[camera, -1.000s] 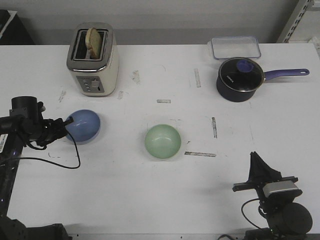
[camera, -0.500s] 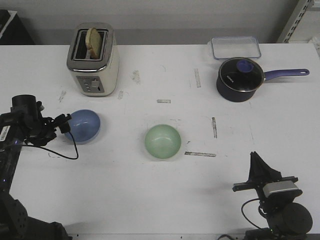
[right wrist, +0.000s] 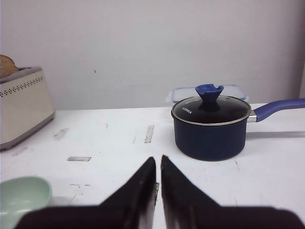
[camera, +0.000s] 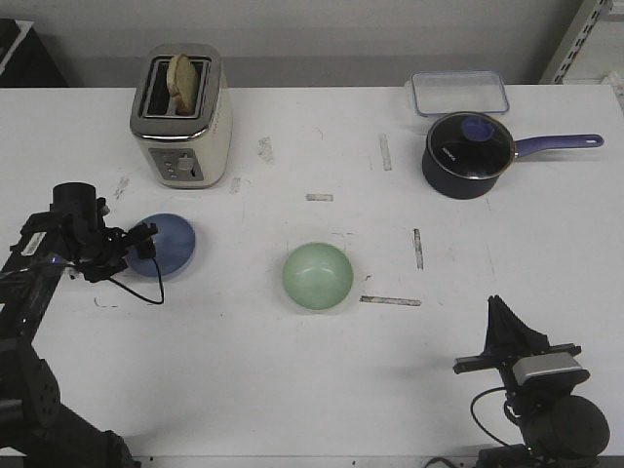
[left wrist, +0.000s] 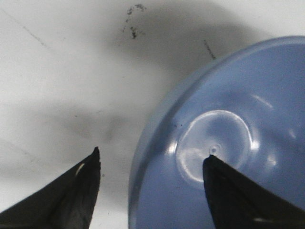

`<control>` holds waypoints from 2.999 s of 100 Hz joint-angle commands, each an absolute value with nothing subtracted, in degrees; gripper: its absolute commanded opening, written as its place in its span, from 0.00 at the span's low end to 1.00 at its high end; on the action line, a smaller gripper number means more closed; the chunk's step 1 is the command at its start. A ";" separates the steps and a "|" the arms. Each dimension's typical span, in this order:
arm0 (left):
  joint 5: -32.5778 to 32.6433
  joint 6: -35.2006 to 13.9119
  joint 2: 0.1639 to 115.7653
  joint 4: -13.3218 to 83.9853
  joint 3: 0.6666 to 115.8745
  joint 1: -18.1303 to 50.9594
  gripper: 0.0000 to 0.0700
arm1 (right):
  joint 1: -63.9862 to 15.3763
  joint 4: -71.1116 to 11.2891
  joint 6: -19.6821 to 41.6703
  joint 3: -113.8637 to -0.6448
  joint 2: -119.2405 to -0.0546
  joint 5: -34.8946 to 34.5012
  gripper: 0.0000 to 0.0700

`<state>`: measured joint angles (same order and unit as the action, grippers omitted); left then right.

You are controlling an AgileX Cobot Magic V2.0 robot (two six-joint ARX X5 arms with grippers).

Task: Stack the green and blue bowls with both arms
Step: 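Lift the blue bowl with the left gripper and carry it over the green bowl, then lower the blue bowl into the green bowl and open the left gripper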

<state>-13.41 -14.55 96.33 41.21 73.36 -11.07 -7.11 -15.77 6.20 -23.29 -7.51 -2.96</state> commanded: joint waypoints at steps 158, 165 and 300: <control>-13.34 -23.53 105.69 51.83 101.14 31.64 0.00 | -7.16 -15.05 5.98 -23.29 -7.42 -2.96 0.01; -13.32 -23.42 106.48 52.34 101.14 32.56 0.00 | -7.16 -15.05 5.98 -23.29 -7.42 -2.96 0.01; -9.02 -21.54 102.94 54.37 101.14 34.46 0.53 | -7.16 -15.05 5.98 -23.29 -7.42 -2.96 0.01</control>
<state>-8.97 -22.00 104.53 54.28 100.01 34.50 -7.11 -15.66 6.20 -23.29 -7.51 -2.96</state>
